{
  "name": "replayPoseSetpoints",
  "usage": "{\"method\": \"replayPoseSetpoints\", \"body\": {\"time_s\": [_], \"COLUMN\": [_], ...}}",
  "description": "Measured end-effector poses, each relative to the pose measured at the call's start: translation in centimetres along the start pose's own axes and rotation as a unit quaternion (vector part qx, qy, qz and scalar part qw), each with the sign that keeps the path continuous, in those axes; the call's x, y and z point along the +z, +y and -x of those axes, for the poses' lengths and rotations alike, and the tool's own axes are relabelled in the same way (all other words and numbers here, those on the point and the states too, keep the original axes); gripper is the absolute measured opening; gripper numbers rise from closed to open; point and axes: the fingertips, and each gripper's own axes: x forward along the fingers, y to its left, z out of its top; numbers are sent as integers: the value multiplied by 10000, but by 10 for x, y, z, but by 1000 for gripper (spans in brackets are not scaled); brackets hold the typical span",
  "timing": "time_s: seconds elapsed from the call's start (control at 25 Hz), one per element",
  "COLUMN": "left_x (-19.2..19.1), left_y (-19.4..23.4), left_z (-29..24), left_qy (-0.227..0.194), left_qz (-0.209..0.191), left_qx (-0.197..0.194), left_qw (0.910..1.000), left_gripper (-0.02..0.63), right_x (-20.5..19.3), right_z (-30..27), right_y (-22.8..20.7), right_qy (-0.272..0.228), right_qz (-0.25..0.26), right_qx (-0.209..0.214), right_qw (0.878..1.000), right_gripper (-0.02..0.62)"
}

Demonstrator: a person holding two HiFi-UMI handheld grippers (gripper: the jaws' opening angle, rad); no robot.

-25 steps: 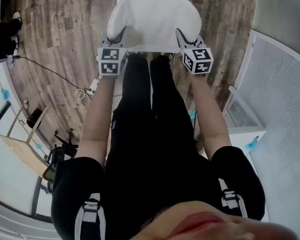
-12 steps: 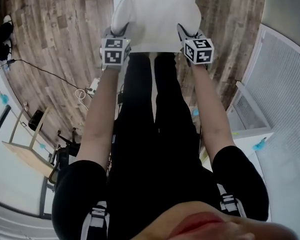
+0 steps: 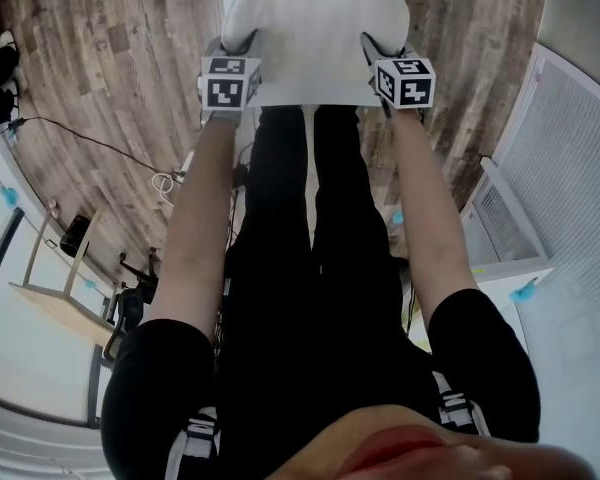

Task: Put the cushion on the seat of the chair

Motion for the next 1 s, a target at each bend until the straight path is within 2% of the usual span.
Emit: {"method": "replayPoseSetpoints", "body": {"time_s": [0.12, 0.4, 0.52, 0.8, 1.0], "left_x": [-1, -4, -5, -10, -19], "left_y": [8, 18, 21, 34, 48], "left_z": [-11, -31, -36, -42, -36], "left_qy": [137, 323, 345, 374, 417], "left_qz": [-1, -25, -30, 169, 265], "left_qx": [-10, 5, 110, 273, 540], "left_qw": [9999, 9995, 9993, 9988, 9973], "left_gripper": [70, 82, 100, 214, 329], "right_x": [0, -4, -7, -11, -15], "right_z": [-8, -23, -26, -27, -21], "right_y": [-9, -21, -28, -44, -58], "right_qy": [106, 308, 356, 460, 545], "right_qz": [60, 54, 28, -4, -87], "right_qx": [-61, -157, -292, -541, -777], "right_qw": [9999, 9994, 9989, 9975, 9954], "right_gripper": [137, 159, 189, 265, 310]}}
